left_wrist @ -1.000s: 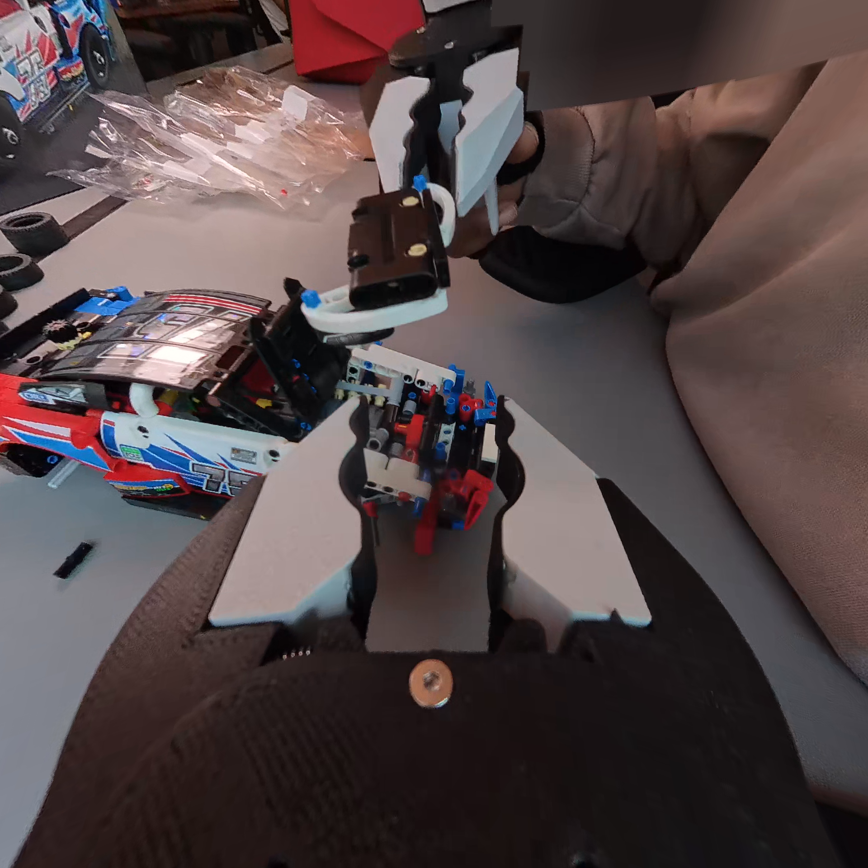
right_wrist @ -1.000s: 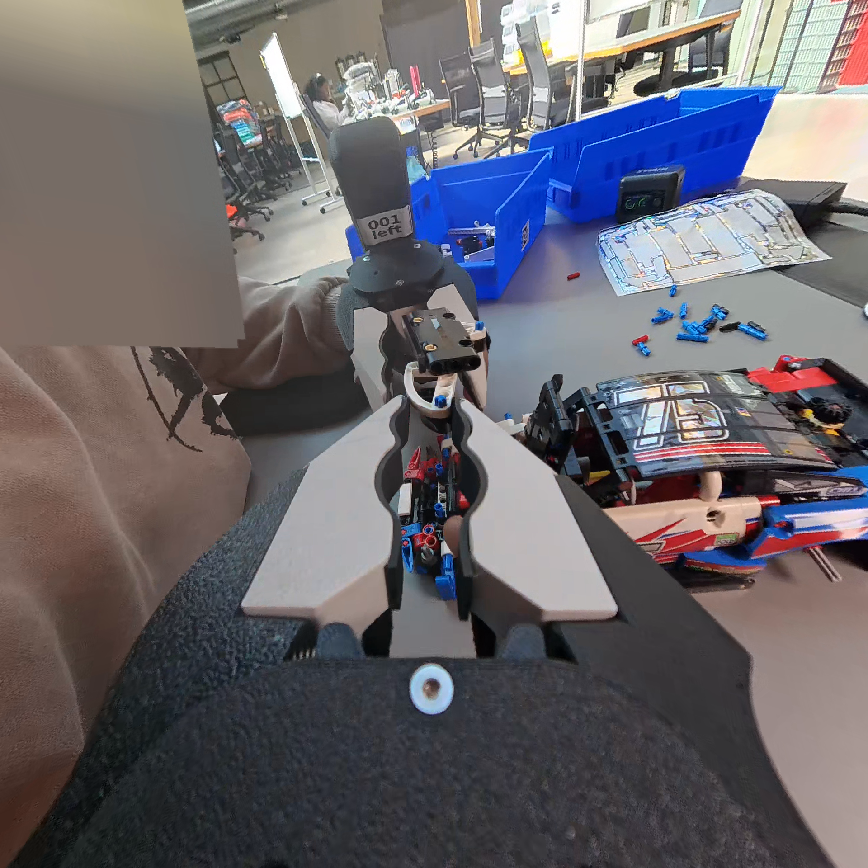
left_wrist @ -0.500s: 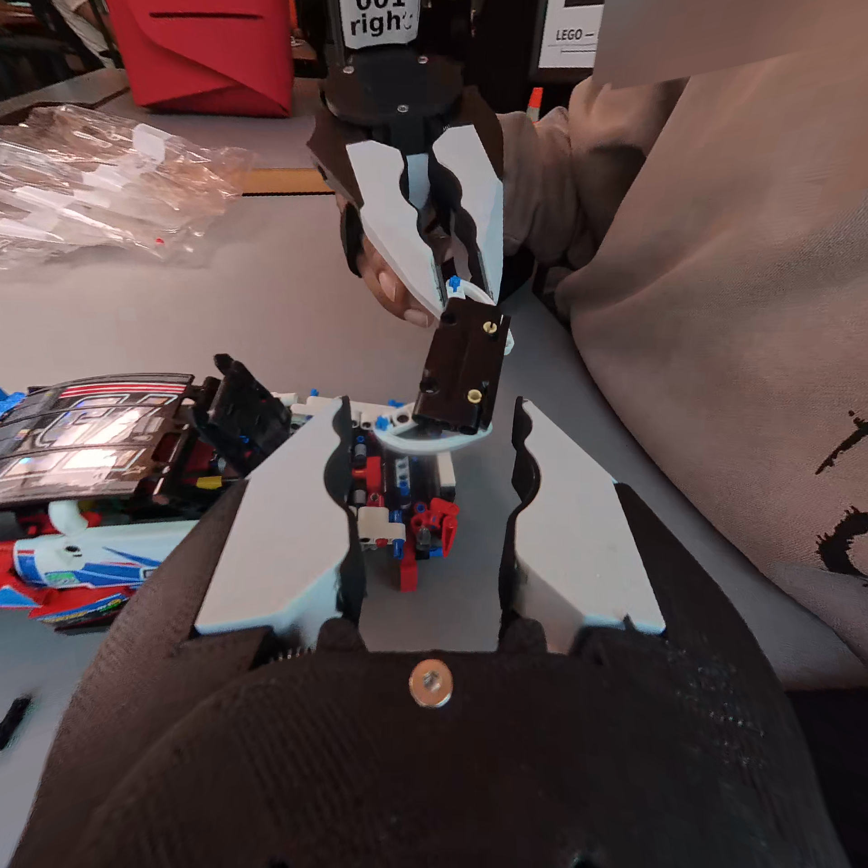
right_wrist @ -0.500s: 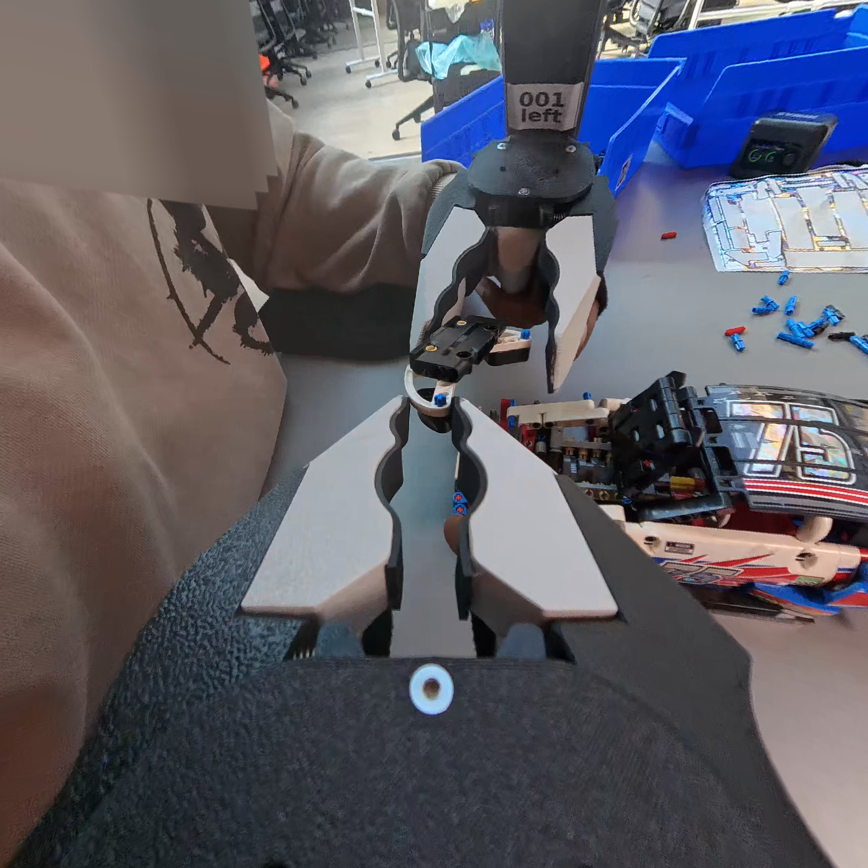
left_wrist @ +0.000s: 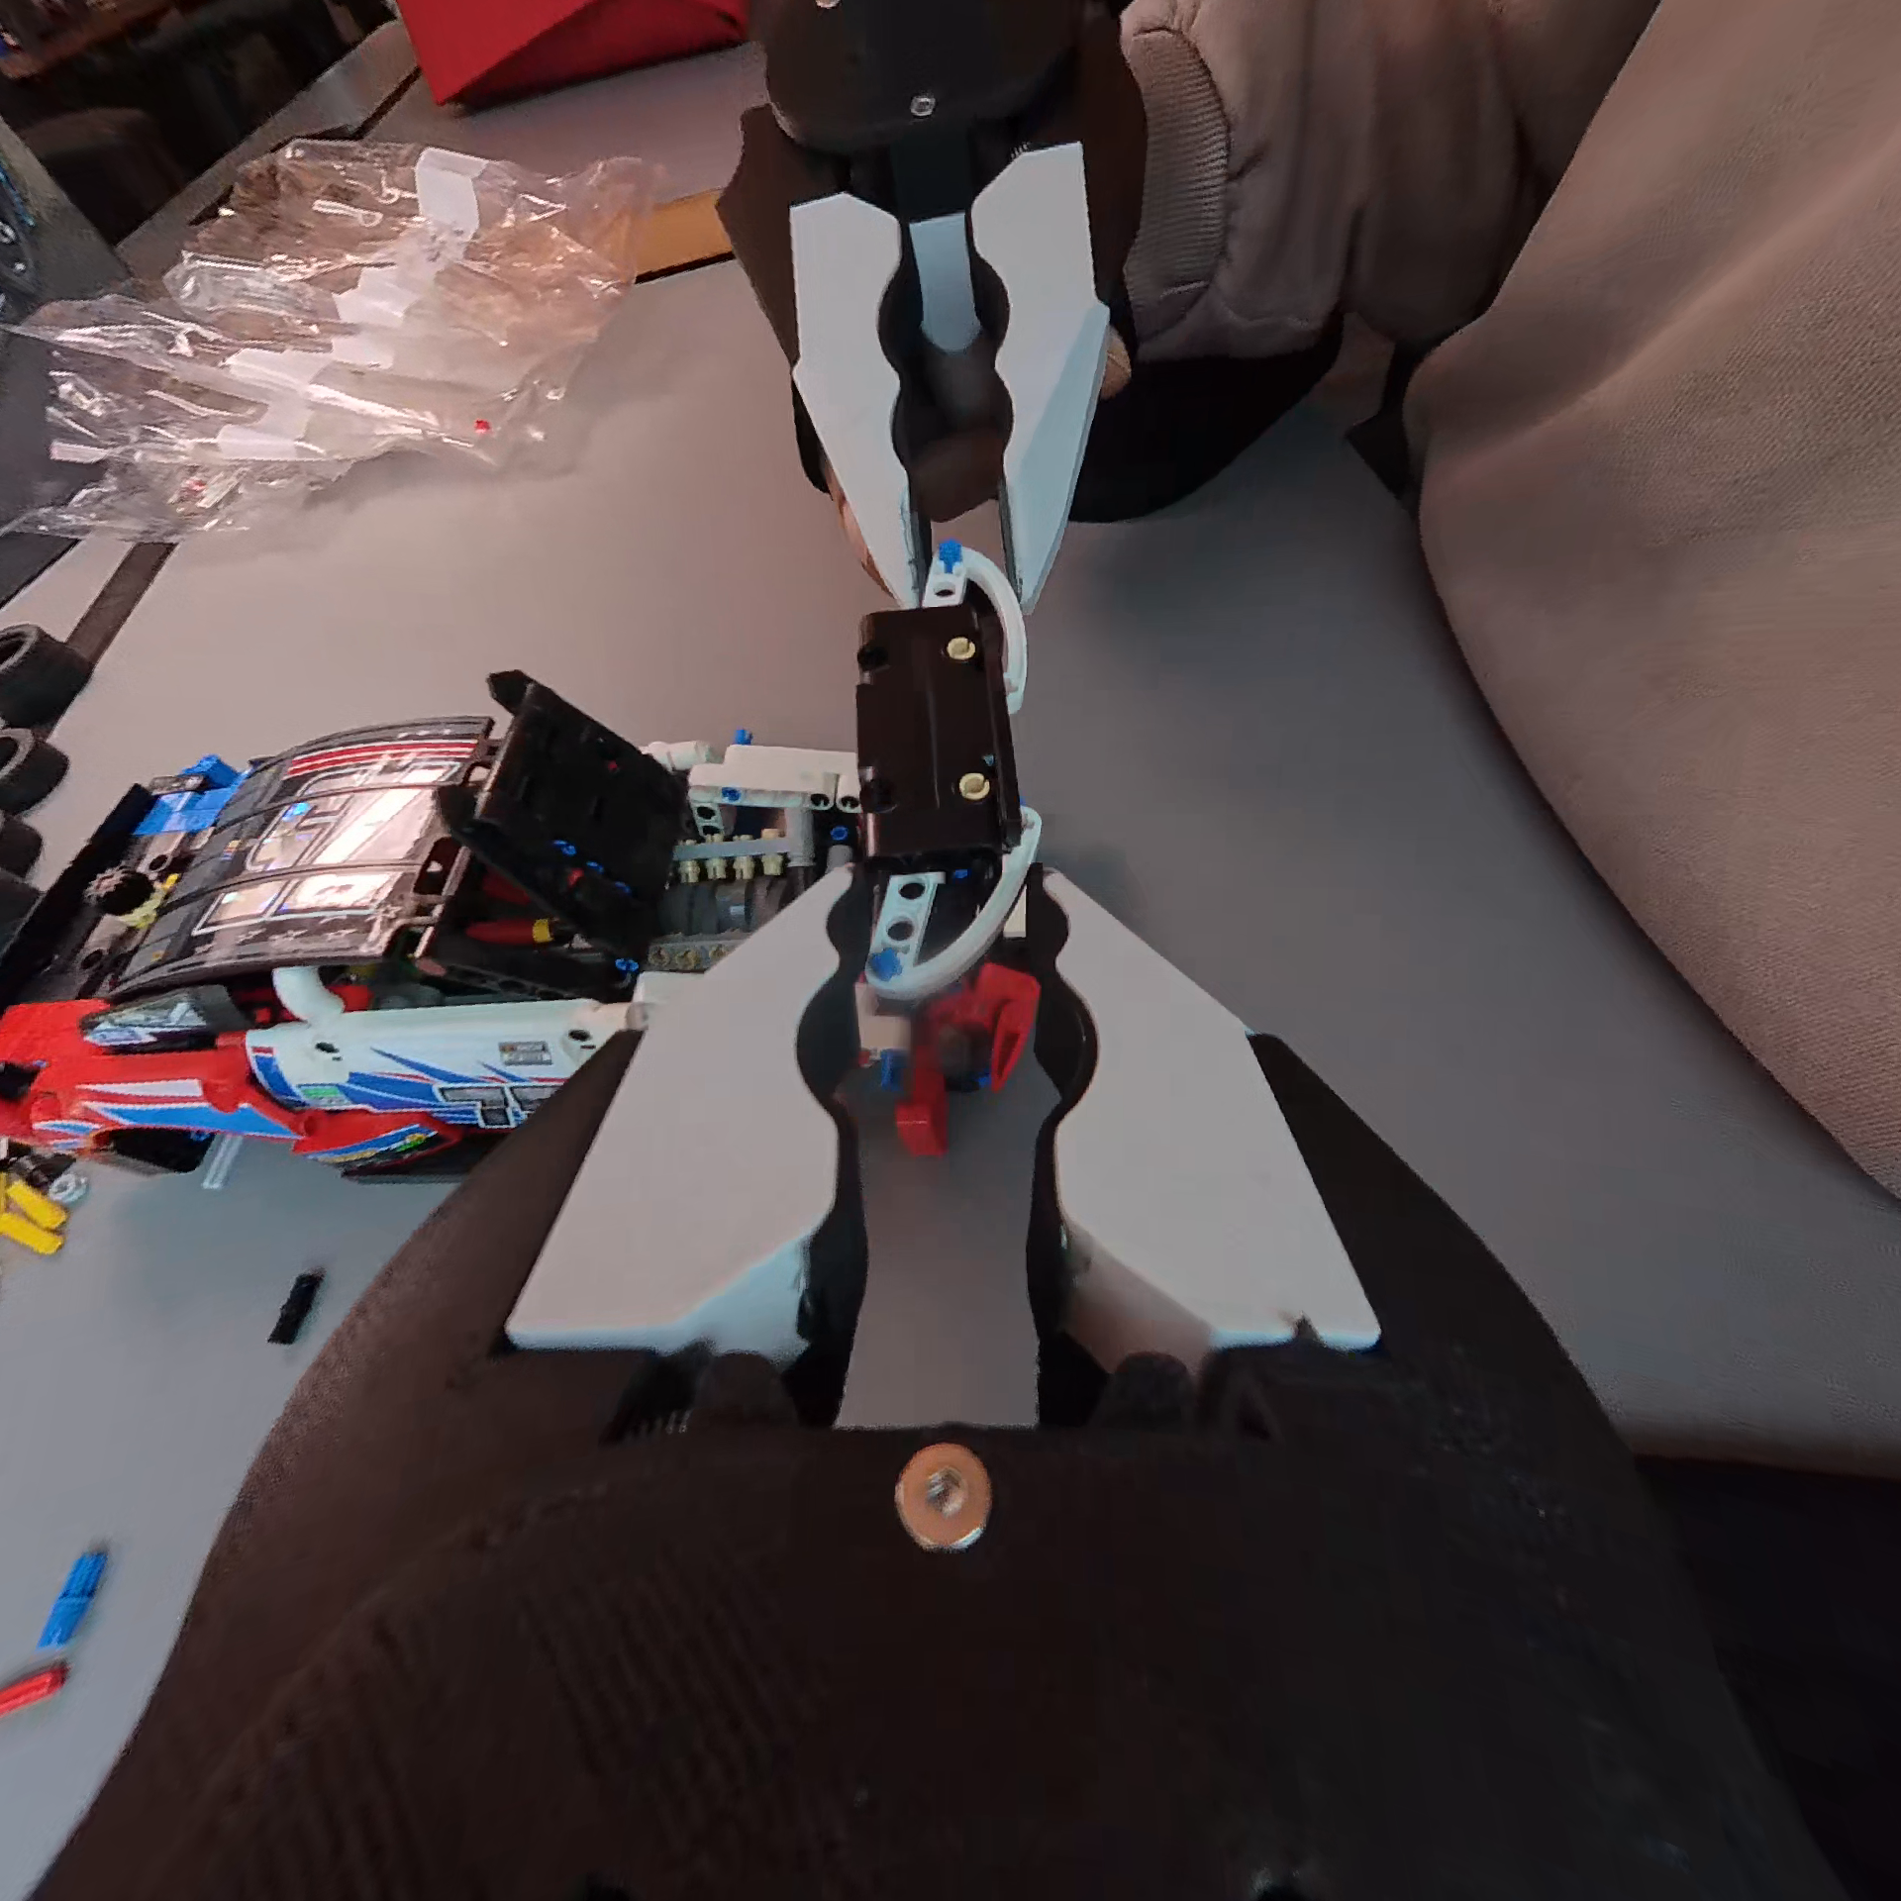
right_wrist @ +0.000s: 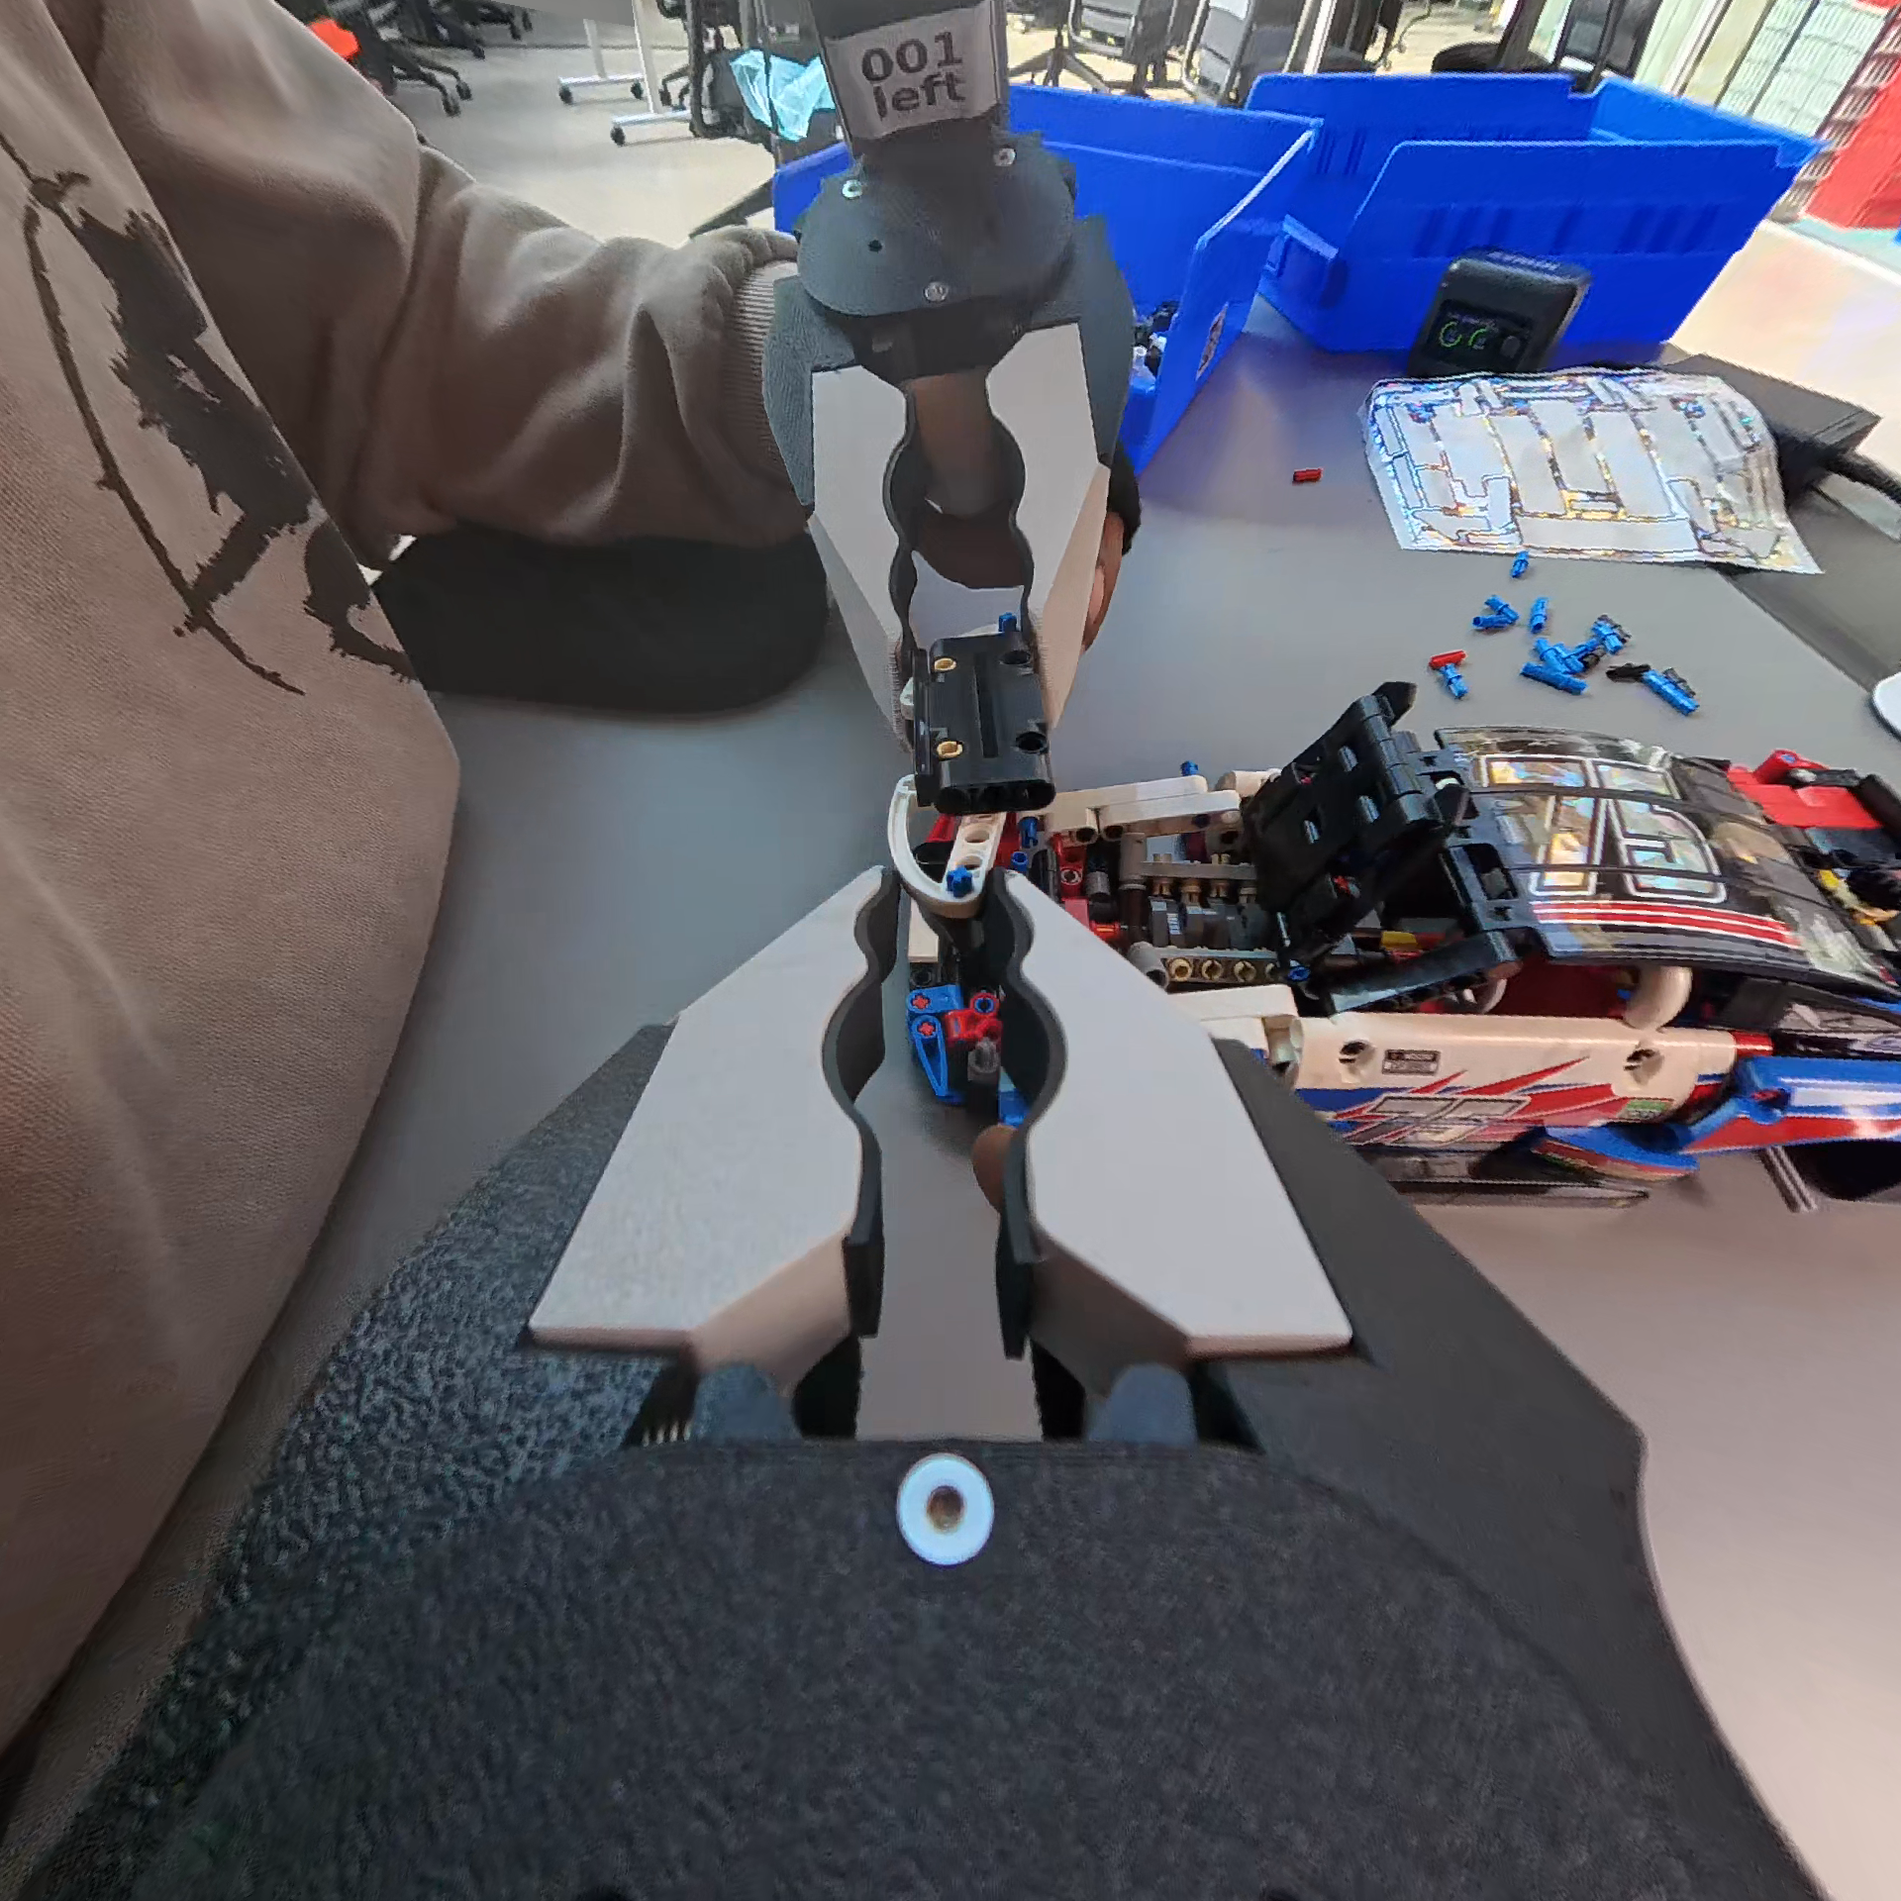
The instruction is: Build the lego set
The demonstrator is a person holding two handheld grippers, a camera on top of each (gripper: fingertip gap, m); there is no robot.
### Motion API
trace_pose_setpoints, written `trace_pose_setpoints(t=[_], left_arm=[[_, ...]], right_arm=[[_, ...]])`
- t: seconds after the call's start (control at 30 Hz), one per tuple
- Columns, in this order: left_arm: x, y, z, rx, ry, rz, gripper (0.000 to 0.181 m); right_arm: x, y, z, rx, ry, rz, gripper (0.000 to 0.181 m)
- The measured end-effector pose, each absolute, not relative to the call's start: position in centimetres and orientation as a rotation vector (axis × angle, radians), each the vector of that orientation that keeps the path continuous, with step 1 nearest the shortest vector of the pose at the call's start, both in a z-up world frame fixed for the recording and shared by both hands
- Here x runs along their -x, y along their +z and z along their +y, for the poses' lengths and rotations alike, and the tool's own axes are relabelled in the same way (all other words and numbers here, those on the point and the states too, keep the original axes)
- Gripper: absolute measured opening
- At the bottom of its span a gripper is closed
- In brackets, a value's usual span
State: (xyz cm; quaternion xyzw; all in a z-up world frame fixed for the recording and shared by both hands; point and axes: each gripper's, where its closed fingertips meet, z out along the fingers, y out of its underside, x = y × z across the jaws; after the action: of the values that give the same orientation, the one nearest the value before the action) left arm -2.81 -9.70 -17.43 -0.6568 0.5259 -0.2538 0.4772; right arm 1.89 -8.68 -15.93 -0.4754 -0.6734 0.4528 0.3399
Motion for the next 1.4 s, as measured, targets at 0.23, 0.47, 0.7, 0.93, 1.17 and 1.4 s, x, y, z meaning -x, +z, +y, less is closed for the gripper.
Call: trace_pose_setpoints(t=[0.23, 0.47, 0.7, 0.93, 1.17, 1.4], left_arm=[[4.0, -17.9, -8.9, 1.612, -0.435, 1.246, 0.020], [3.9, -19.8, -9.8, 1.624, -0.449, 1.312, 0.019], [3.7, -20.7, -10.1, 1.652, -0.526, 1.325, 0.019], [3.8, -21.3, -10.0, 1.711, -0.602, 1.295, 0.018], [4.1, -21.0, -10.3, 1.721, -0.687, 1.266, 0.017], [4.3, -21.0, -10.6, 1.734, -0.704, 1.265, 0.015]], right_arm=[[-1.5, -16.8, -8.4, 1.130, 1.050, -1.736, 0.013], [-1.4, -19.1, -8.1, 1.180, 1.037, -1.822, 0.013], [-1.7, -20.1, -8.3, 1.211, 1.087, -1.875, 0.012], [-2.0, -20.6, -8.3, 1.277, 1.146, -1.891, 0.012], [-2.2, -20.6, -8.5, 1.341, 1.219, -1.893, 0.013], [-2.2, -20.8, -8.7, 1.372, 1.234, -1.901, 0.013]])
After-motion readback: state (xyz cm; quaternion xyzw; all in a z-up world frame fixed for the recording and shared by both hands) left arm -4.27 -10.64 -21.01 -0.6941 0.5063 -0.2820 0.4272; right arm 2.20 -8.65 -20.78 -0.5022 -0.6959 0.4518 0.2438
